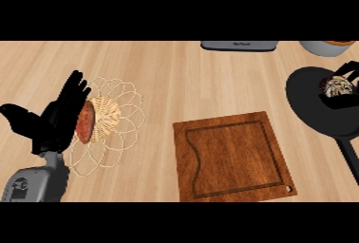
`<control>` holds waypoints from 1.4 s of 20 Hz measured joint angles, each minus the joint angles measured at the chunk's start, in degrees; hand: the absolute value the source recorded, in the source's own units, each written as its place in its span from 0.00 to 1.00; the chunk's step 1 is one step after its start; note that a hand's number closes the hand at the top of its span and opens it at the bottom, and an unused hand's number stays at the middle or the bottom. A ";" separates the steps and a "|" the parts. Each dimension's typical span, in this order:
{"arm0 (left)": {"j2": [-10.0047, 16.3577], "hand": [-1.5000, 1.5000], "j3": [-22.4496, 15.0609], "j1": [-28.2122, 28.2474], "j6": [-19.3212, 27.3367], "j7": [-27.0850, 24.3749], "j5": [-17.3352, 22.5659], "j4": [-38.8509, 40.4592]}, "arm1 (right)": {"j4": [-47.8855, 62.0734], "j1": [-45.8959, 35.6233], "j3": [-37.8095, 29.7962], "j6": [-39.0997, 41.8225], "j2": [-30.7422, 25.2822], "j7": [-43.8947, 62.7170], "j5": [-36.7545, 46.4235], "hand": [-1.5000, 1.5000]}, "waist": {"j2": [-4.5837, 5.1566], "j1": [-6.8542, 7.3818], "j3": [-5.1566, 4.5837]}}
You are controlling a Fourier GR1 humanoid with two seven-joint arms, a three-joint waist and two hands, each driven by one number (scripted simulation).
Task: Pick the cupcake from the cutting board and place it in the pan
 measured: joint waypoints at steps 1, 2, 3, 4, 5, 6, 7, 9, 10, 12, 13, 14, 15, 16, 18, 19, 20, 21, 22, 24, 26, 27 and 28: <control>0.05 0.50 0.23 0.19 -0.35 -0.60 0.28 0.30 | 1.97 -0.66 -0.61 0.39 -0.46 0.87 -0.23 0.00 | 0.07 0.15 0.01; 0.16 0.50 0.30 -0.06 -0.53 -0.40 0.44 0.42 | 3.93 -1.31 -1.04 0.68 -0.63 1.34 -0.41 0.00 | 0.11 0.27 0.02; 0.04 0.50 0.35 -0.07 -0.48 -0.69 0.41 0.72 | 5.77 -1.63 -1.57 1.00 -0.99 1.06 -0.76 0.00 | 0.17 0.37 0.03; 0.27 0.50 0.68 -0.48 -0.71 -0.63 0.72 0.99 | 7.49 -2.05 -1.91 1.28 -1.38 0.67 -0.93 0.00 | 0.24 0.48 0.05; -0.15 0.50 0.21 -0.95 -0.26 -0.20 0.38 0.76 | 8.95 -2.61 -2.28 2.18 -2.09 0.11 -1.23 0.00 | 0.27 0.53 0.08; -0.05 0.50 0.29 -1.17 -0.38 -0.14 0.45 0.96 | 10.27 -2.73 -2.66 2.21 -2.04 -0.62 -1.57 0.00 | 0.27 0.55 0.07; 0.00 0.50 0.10 -1.23 -0.19 0.85 0.40 -0.01 | 11.31 -2.86 -3.16 2.54 -2.44 -1.53 -2.07 0.00 | 0.23 0.57 0.09; -0.37 0.50 -0.29 -0.77 0.10 0.14 -0.28 0.22 | 12.54 -3.07 -4.31 2.37 -2.42 -3.94 -3.39 0.00 | 0.19 0.44 0.10; -0.79 0.50 -0.63 -0.32 0.28 -0.23 -0.53 0.16 | 12.79 -3.12 -5.43 2.55 -2.60 -5.49 -4.64 0.00 | 0.19 0.40 0.12; -0.38 0.50 -0.05 -0.01 -0.02 -0.33 -0.15 0.12 | 13.09 -2.70 -8.06 3.05 -3.05 -8.85 -7.58 0.00 | 0.14 0.23 0.13; -0.17 0.50 0.05 0.27 -0.36 0.00 0.20 -0.26 | 13.20 -2.49 -9.51 3.69 -3.60 -10.43 -9.17 0.00 | 0.10 0.17 0.14; -0.20 0.50 0.13 -0.08 -0.18 0.06 0.08 0.19 | 13.32 -2.81 -10.88 5.05 -4.34 -11.48 -10.75 0.00 | 0.07 -0.08 0.15; -0.42 0.50 0.14 -0.10 -0.10 -0.30 0.05 0.59 | 13.66 -2.92 -12.25 6.00 -4.78 -12.18 -12.27 0.00 | 0.06 -0.18 0.13; -0.34 0.50 0.26 0.23 -0.20 -0.54 0.10 0.51 | 13.90 -2.89 -13.77 7.72 -5.75 -13.13 -13.98 0.00 | 0.00 -0.32 0.13; 0.04 0.50 0.76 0.92 -0.44 -0.74 0.37 0.21 | 14.44 -1.72 -16.93 10.77 -7.23 -15.58 -17.51 0.00 | -0.16 -0.67 0.10; 0.00 0.50 0.78 1.11 -0.24 -0.43 0.35 -0.23 | 14.86 -1.25 -18.45 12.67 -8.25 -16.30 -19.18 0.00 | -0.19 -0.75 0.13; -0.01 0.50 0.75 1.50 -0.20 -0.61 0.20 -0.50 | 15.26 -0.43 -19.65 14.51 -9.03 -17.17 -20.60 0.00 | -0.26 -0.89 0.10; 0.13 0.50 0.85 1.52 -0.45 -0.60 0.39 -0.51 | 15.64 0.24 -20.86 16.94 -10.36 -18.08 -21.99 0.00 | -0.26 -1.01 0.12; -0.03 0.50 0.67 2.08 -0.36 -0.67 0.28 -1.07 | 15.96 1.50 -22.02 19.37 -11.58 -19.45 -23.34 0.00 | -0.33 -1.17 0.11; 0.09 0.50 0.86 1.66 0.04 0.00 0.14 -1.26 | 16.51 3.70 -23.84 24.60 -13.98 -21.76 -25.65 0.00 | -0.42 -1.54 0.11; -0.02 0.50 0.98 2.06 0.08 -0.37 0.13 -1.25 | 17.26 5.77 -25.37 30.41 -16.52 -23.52 -27.67 0.00 | -0.45 -1.69 0.10; 0.09 0.50 1.06 2.40 -0.05 0.07 0.39 -1.98 | 17.66 7.10 -25.95 33.02 -17.42 -24.49 -28.49 0.00 | -0.49 -1.66 0.09; -0.08 0.50 0.93 2.23 0.17 0.00 0.14 -1.71 | 17.99 8.24 -26.41 36.01 -18.54 -25.33 -29.22 0.00 | -0.49 -1.78 0.10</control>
